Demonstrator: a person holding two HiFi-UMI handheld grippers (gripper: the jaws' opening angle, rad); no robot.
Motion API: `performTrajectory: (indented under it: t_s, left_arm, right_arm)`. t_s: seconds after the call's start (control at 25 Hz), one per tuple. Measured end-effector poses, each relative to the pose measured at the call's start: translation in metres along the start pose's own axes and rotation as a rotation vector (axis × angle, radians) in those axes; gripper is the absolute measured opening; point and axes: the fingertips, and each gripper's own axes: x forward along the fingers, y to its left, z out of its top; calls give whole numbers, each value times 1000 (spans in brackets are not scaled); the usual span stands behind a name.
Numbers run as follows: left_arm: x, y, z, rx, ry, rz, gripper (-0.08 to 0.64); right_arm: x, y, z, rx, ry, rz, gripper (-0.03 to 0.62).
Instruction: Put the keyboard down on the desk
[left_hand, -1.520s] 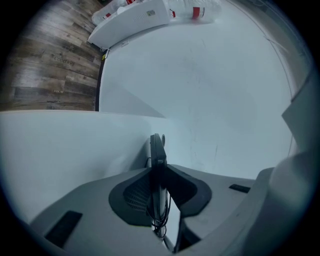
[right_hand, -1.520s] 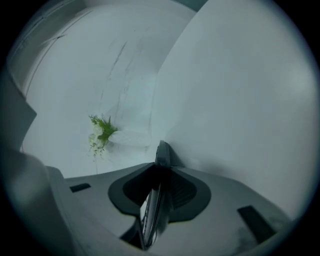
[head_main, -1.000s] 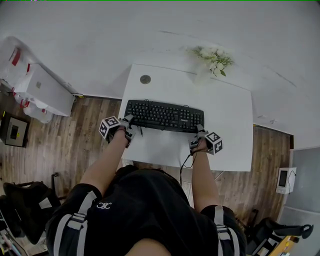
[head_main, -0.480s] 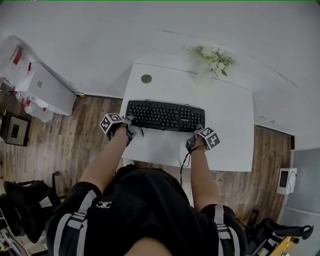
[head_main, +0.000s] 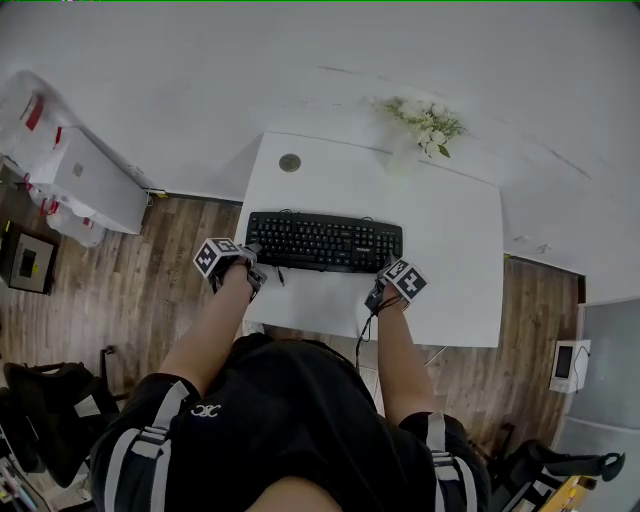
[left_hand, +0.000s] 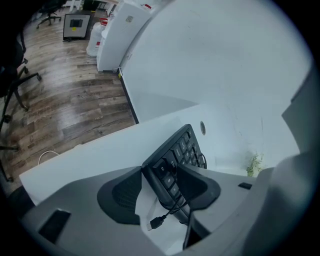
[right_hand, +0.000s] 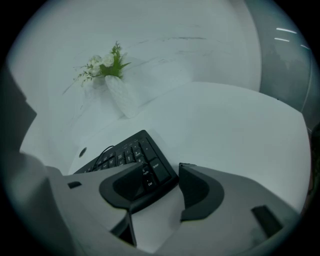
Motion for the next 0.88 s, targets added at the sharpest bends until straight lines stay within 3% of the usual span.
performTrajectory:
  t_s: [0.16,0.28,0.36,0.4,0.44,0.52,0.72,0.88]
  left_arm:
    - [-15,10,6,-131,-6,-5,250]
    - [-26,12,14,-121,-26,-28,205]
    - [-33,14,14,-44,-37,-10,42]
    - [-36,13,12,2,-43,0,2]
    - [-39,11,11,42,-49,4,2]
    - [-43,6,7,102,-64,1,2]
    - [-53,-20,-4,278,-135,-71,2]
    - [-65,-51,-22,497,-223,-139,2]
  right_arm:
    - [0,0,1,-18,-5,2,235]
    - [-4,-1,2,-17,-10,6,235]
    - [-10,-5,5,-35,-42,-14,204]
    - [-15,-9,9,-56,-69,-36,136]
    - [-21,-12,12,-81,-96,-55,60]
    - [-32,-12,16,-129,-138,-55,7]
    - [-55,11,18,-242,-203,66,6]
    - [-81,48,23,-379,-277,216,6]
